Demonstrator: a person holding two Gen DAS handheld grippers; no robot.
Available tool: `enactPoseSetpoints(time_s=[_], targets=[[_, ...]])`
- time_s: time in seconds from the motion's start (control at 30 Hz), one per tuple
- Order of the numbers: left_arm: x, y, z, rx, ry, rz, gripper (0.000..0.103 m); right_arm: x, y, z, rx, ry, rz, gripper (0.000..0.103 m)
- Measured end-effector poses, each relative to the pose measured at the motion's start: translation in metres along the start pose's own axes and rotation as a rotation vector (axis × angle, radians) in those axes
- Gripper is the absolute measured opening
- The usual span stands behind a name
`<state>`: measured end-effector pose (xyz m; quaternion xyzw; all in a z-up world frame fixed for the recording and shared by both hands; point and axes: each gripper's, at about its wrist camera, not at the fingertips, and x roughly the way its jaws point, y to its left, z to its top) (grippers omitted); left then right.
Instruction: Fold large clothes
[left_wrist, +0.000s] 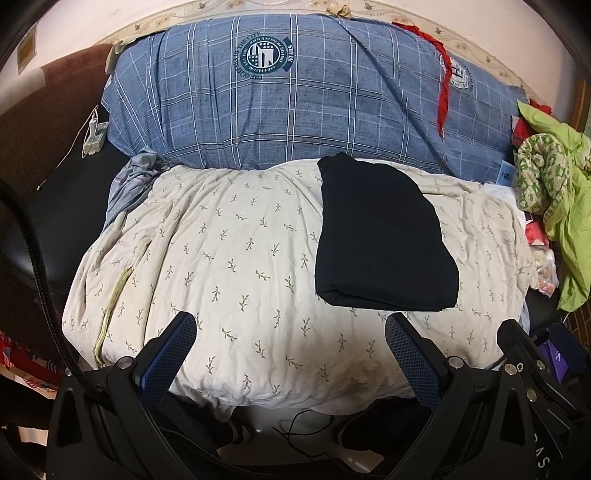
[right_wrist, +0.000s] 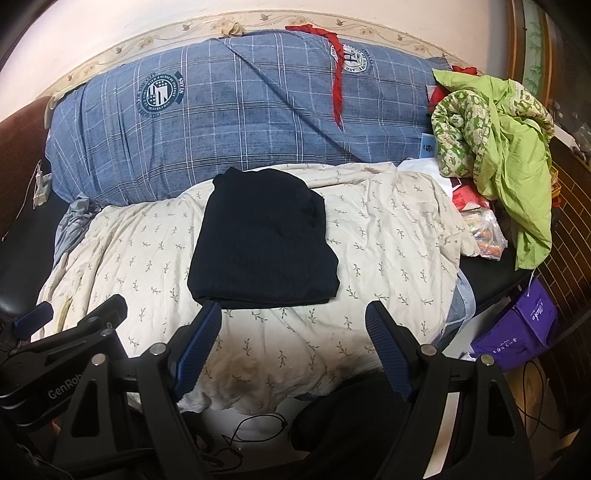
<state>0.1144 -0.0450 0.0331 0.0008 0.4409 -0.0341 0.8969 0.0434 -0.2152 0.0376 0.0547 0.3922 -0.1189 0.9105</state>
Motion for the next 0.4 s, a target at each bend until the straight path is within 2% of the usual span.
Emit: enactPoseSetpoints(time_s=[0.4], targets=[[-0.0008,0.0022,0.0032,0.004,-0.027,0.004,0.098,0.0040,-0.0005,0.0024,-0.010,0.007,0.017,0.080]])
